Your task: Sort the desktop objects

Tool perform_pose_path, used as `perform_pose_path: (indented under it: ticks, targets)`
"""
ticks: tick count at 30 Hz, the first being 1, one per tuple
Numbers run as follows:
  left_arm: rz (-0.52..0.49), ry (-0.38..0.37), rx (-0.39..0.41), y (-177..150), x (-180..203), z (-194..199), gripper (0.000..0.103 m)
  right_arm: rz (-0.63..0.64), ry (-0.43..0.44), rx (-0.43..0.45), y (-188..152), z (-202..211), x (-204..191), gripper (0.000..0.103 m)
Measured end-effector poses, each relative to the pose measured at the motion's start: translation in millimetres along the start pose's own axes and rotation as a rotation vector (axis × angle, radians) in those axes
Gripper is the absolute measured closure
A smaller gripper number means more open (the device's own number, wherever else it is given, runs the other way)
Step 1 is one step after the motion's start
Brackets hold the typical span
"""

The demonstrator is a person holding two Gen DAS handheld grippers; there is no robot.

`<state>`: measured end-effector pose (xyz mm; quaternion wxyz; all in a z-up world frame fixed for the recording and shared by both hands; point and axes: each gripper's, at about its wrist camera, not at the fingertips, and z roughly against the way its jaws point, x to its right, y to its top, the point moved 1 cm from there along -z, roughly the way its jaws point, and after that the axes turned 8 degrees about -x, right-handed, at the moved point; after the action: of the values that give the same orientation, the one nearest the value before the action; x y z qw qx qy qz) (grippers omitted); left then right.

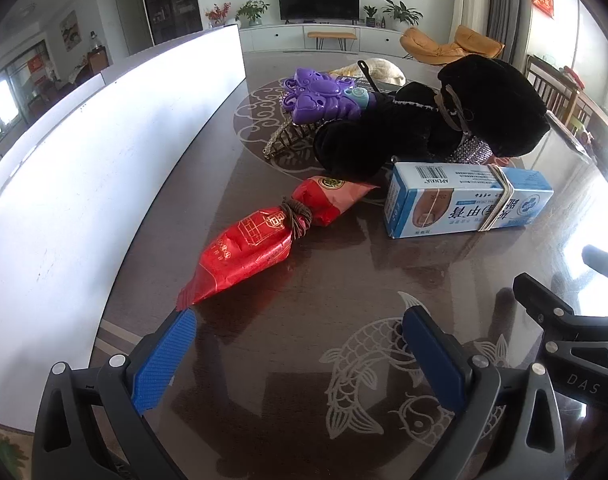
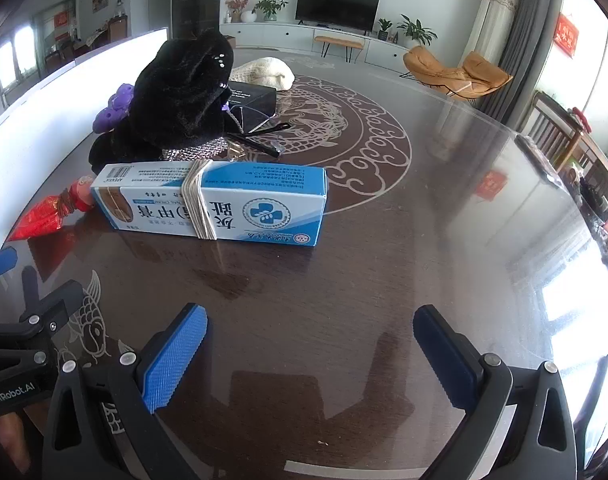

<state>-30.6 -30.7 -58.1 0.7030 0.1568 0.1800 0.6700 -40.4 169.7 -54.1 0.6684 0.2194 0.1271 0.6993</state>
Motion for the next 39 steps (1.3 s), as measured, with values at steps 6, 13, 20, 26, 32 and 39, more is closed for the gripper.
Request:
perform_pose_path:
  ticks: [6, 13, 20, 26, 32, 39]
  targets:
    - [-0.031, -0.051, -0.04, 21, -4, -12, 0.0, 0.025, -0.004, 0.013, 16, -8, 0, 0.0]
    - [-0.087, -0.083, -0.043, 59, 1, -33, 0.0, -0.083, 0.139, 0.006, 37, -25, 10, 0.0]
    - [-0.156, -0.123, -0.01, 96, 13, -54, 0.0, -0.073, 0.112, -0.001, 62, -38, 14, 0.0]
    - [-0.166, -0.127, 0.004, 102, 15, -57, 0.0, -0.085, 0.085, -0.009, 78, -48, 15, 0.0]
    - [-0.164, -0.13, 0.006, 95, 14, -54, 0.0, -0.083, 0.083, -0.004, 79, -48, 15, 0.0]
    - [-0.165, -0.13, 0.005, 97, 14, -54, 0.0, -0.084, 0.084, -0.004, 79, -48, 16, 0.0]
